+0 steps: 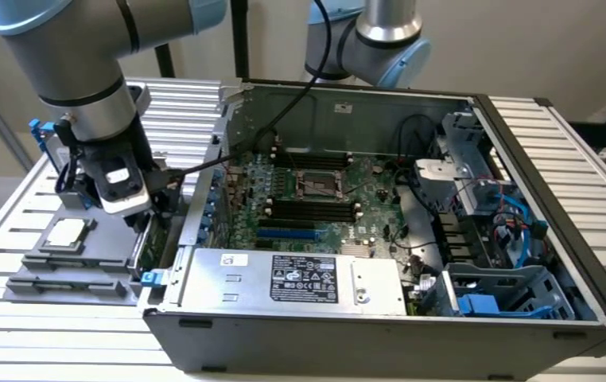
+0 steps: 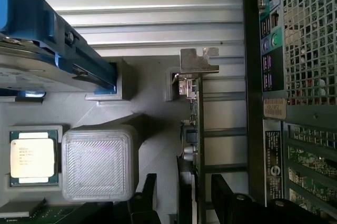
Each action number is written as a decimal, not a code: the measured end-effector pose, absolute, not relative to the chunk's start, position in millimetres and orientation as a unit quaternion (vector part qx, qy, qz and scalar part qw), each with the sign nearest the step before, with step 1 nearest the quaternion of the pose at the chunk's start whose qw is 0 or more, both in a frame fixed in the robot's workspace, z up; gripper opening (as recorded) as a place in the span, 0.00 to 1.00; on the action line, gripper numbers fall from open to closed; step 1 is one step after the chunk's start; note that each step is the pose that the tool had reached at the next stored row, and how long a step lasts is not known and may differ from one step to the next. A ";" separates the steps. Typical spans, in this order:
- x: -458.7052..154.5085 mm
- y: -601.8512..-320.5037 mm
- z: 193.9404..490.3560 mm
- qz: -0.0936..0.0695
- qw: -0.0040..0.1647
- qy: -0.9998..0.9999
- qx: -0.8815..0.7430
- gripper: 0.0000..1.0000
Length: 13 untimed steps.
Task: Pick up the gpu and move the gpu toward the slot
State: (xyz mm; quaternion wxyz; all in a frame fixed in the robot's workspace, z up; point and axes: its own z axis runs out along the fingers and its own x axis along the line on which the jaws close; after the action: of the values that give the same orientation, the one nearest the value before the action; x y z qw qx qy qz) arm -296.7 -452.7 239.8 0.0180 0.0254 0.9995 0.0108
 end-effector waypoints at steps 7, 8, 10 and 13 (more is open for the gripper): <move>-296.6 -452.7 238.6 0.008 0.018 0.999 0.025 0.45; -296.6 -452.7 238.5 0.008 0.018 0.999 0.025 0.38; -296.6 -452.7 238.4 0.007 0.018 0.999 0.025 0.36; -296.5 -452.7 238.4 0.006 0.018 0.999 0.025 0.26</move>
State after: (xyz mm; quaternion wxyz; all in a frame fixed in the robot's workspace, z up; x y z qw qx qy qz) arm -296.5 -452.7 238.4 0.0181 0.0253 0.9995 0.0062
